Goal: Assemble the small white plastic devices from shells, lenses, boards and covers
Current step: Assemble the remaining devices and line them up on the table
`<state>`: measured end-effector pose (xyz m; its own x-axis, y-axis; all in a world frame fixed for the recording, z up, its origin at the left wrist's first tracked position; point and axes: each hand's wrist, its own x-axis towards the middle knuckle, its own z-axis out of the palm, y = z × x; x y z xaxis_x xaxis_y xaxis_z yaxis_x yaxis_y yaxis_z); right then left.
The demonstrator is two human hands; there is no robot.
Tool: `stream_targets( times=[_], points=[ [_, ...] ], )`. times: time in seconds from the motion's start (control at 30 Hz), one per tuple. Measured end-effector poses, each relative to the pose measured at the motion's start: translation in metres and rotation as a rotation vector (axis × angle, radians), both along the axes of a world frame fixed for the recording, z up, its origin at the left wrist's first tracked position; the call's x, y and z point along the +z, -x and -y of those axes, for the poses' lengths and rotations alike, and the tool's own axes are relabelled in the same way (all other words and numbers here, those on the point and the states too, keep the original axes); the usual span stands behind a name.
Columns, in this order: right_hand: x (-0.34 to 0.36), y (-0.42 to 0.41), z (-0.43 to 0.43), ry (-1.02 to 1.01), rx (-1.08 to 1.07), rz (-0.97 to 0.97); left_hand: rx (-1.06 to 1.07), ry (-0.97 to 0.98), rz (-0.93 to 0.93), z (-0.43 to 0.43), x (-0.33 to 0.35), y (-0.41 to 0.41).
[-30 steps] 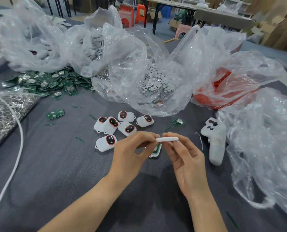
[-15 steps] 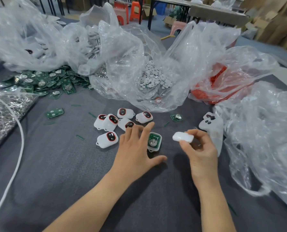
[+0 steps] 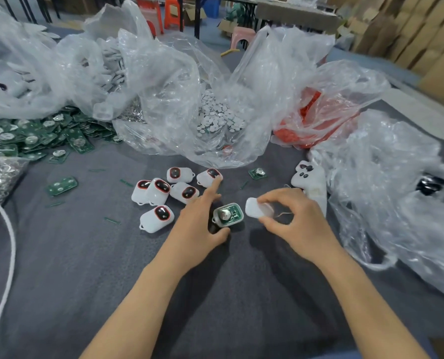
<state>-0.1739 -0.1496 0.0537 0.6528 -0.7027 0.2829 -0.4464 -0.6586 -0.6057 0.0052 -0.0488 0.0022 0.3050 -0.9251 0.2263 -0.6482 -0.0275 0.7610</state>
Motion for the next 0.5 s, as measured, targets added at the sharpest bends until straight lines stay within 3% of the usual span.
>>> stream_targets(
  times=[0.17, 0.5],
  points=[
    [0.007, -0.032, 0.008, 0.041, 0.207, -0.102, -0.007, 0.007, -0.074, -0.002, 0.003, -0.004],
    [-0.006, -0.041, 0.010, -0.127, 0.265, -0.103, -0.010, 0.012, -0.116, -0.001, 0.004, -0.006]
  ],
)
